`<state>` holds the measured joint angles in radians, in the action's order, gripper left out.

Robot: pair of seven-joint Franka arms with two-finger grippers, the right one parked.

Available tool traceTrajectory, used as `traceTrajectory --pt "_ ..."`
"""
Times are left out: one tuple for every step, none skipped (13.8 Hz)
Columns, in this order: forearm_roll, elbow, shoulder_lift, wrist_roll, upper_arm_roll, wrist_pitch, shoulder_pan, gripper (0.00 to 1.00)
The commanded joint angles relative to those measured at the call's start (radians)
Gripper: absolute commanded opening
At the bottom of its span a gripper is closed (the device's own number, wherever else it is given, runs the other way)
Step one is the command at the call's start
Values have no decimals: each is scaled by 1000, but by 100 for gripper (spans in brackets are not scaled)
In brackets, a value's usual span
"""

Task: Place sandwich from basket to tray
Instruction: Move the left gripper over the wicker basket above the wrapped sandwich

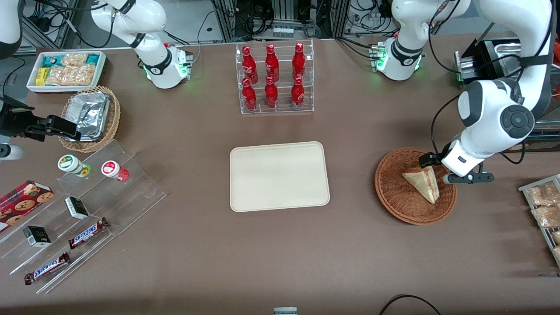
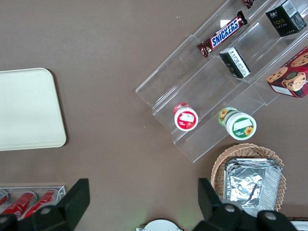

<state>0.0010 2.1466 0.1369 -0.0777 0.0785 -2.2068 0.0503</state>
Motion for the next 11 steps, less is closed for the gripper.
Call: traceTrajectory --pt "-7 9 3 -159 6 -30 8 100" --pt "-7 9 13 -275 6 -39 8 100" --pt "-7 9 26 -378 7 -56 7 100" --pt "-6 9 36 -443 9 -74 2 100" --pt "-6 10 44 -492 9 -94 -3 100" --pt "-6 12 53 -541 10 -103 -4 100" --pt "-6 12 56 -548 10 -108 -3 100" --pt "-6 12 65 -550 10 -114 -3 100" --pt "-6 15 70 -548 9 -120 -3 100" --pt "-6 15 79 -550 10 -129 -3 100" --pt "-6 18 88 -554 10 -142 -3 100"
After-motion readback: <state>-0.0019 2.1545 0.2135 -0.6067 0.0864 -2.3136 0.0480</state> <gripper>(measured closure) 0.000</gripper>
